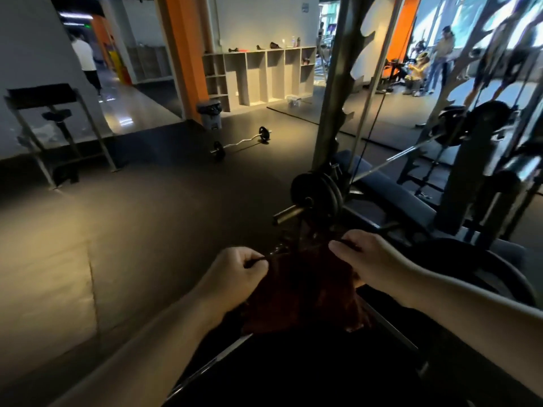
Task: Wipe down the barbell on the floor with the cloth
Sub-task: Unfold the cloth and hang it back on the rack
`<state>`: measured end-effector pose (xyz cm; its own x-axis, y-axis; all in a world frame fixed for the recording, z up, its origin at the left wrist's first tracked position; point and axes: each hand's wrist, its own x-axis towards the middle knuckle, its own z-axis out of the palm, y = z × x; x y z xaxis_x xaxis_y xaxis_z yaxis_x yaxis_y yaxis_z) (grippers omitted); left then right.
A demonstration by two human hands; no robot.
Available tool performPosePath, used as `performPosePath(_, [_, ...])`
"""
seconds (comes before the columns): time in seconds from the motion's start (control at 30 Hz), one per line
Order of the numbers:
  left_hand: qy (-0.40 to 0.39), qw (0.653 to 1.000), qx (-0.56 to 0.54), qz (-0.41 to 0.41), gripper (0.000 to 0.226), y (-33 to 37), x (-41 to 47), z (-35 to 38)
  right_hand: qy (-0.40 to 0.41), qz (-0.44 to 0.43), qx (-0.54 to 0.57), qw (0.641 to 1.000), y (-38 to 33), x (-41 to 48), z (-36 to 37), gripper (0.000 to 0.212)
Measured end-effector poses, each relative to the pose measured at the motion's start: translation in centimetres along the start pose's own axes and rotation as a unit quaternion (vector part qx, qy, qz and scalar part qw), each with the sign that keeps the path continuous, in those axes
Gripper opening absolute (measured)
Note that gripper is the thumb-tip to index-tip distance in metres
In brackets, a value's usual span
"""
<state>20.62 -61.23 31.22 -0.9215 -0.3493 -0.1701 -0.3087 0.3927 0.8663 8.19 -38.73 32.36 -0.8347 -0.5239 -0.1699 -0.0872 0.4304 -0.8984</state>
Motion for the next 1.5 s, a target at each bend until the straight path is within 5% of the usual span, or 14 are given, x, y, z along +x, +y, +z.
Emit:
performPosePath(0.13, [-0.096,0.972,-0.195,-0.087,0.017,4.0,0.6,9.3,-0.011,-0.047,-0.052,0.997,3.3,-0.7,-1.6,0.007])
performPosePath(0.27, [-0.111,0.944,-0.289,-0.117,0.034,7.5,1.4,14.6,-0.066,-0.096,-0.208,0.971,6.2,-2.1,-5.5,0.069])
performPosePath(0.33, [-0.119,0.940,-0.302,-0.101,0.033,8.4,1.8,16.1,-0.047,-0.130,-0.218,0.966,7.4,-2.4,-7.5,0.066])
performPosePath(0.5, [-0.121,0.989,-0.073,0.046,0.055,7.8,3.5,18.0,-0.038,-0.056,-0.158,0.985,8.1,-2.7,-11.2,0.023])
performPosePath(0.67, [-0.239,0.967,-0.022,0.088,0.021,7.2,5.0,20.0,0.011,0.030,-0.047,0.998,11.1,-3.9,-11.9,0.015])
performPosePath(0.77, [-0.248,0.962,-0.029,0.115,0.020,6.3,5.5,21.8,-0.084,0.125,0.018,0.988,13.4,-5.4,-12.6,0.025])
performPosePath(0.9, [-0.233,0.968,-0.085,0.049,0.019,4.7,6.6,24.9,-0.189,0.213,-0.053,0.957,17.1,-7.1,-13.8,0.038])
performPosePath(1.1, [-0.213,0.962,-0.127,-0.111,0.034,2.7,9.9,30.1,-0.007,0.256,0.301,0.919,23.3,-6.8,-17.5,0.035])
performPosePath(1.23, [-0.283,0.951,-0.094,-0.086,0.055,3.2,12.7,34.5,0.090,0.269,0.283,0.916,27.6,-5.3,-19.5,0.044])
performPosePath(1.33, [-0.352,0.934,0.015,-0.057,0.058,4.2,15.3,38.1,0.051,0.275,0.242,0.929,30.3,-4.2,-22.4,0.035])
performPosePath(1.5, [-0.335,0.914,0.229,-0.006,0.030,5.4,19.7,45.1,0.009,0.290,-0.008,0.957,36.2,-0.8,-26.2,0.024])
